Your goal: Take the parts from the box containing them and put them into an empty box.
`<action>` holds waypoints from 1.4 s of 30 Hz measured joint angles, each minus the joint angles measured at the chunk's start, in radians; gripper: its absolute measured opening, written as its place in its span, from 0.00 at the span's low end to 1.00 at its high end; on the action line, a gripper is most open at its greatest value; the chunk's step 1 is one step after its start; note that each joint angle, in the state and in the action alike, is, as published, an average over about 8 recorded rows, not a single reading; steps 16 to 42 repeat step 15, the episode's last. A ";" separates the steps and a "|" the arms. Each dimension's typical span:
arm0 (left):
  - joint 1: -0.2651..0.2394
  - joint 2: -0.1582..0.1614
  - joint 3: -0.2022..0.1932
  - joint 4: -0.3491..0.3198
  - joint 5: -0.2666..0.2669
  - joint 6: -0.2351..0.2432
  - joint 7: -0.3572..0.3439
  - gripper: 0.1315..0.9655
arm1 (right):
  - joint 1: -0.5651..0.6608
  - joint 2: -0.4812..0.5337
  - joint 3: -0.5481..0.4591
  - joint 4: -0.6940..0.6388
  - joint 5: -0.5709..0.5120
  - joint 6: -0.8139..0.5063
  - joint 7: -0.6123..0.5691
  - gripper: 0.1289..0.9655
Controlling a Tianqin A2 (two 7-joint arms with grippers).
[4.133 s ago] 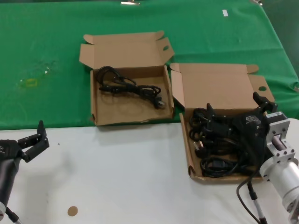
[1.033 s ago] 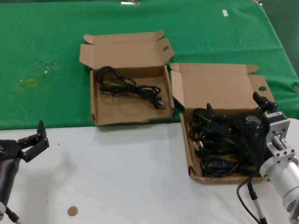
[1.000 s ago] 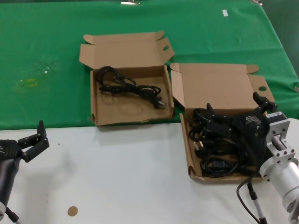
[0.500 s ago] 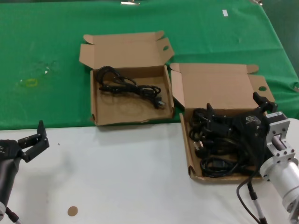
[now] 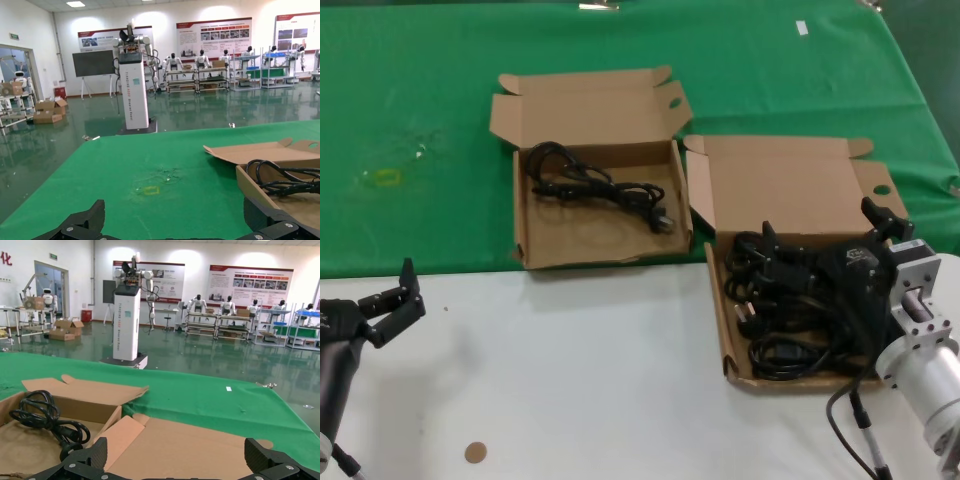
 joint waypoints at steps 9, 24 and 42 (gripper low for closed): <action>0.000 0.000 0.000 0.000 0.000 0.000 0.000 1.00 | 0.000 0.000 0.000 0.000 0.000 0.000 0.000 1.00; 0.000 0.000 0.000 0.000 0.000 0.000 0.000 1.00 | 0.000 0.000 0.000 0.000 0.000 0.000 0.000 1.00; 0.000 0.000 0.000 0.000 0.000 0.000 0.000 1.00 | 0.000 0.000 0.000 0.000 0.000 0.000 0.000 1.00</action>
